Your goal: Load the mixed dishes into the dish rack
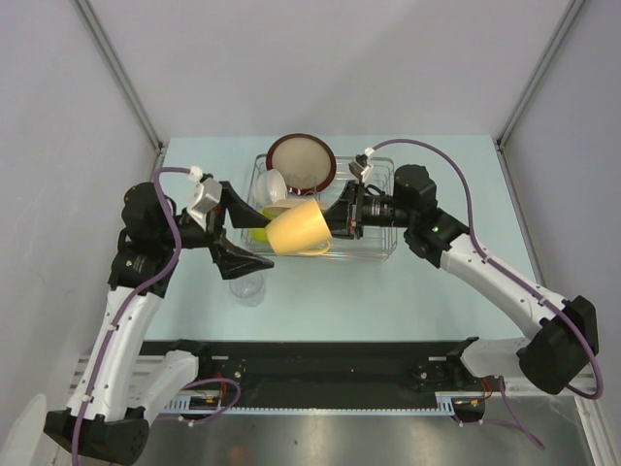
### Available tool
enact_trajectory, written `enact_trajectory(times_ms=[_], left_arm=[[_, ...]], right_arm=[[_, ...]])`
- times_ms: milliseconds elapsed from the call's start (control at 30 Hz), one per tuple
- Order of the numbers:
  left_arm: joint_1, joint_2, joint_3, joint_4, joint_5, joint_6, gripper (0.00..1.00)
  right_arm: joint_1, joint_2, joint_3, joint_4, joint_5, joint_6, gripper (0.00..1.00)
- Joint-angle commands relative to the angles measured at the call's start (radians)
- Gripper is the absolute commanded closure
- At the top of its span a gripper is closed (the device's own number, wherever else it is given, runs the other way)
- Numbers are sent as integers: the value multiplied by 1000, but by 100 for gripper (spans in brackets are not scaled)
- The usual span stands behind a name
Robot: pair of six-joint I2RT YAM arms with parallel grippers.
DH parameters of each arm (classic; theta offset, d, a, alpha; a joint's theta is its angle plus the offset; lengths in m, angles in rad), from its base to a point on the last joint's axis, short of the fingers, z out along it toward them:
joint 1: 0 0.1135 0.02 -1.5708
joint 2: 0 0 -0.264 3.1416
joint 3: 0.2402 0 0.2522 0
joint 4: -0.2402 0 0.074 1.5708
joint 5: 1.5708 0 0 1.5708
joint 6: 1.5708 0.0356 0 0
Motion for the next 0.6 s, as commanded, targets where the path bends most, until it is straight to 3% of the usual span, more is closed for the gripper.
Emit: enact_trajectory(times_ms=[0, 300, 567], left_arm=[[-18, 3, -7, 42, 44, 24, 0], [-26, 26, -74, 349, -79, -217, 0], [-25, 44, -56, 366, -117, -251, 1]], right_arm=[[12, 6, 18, 167, -29, 77, 100], [75, 51, 18, 322, 10, 151, 100], [121, 109, 18, 451, 39, 214, 100]])
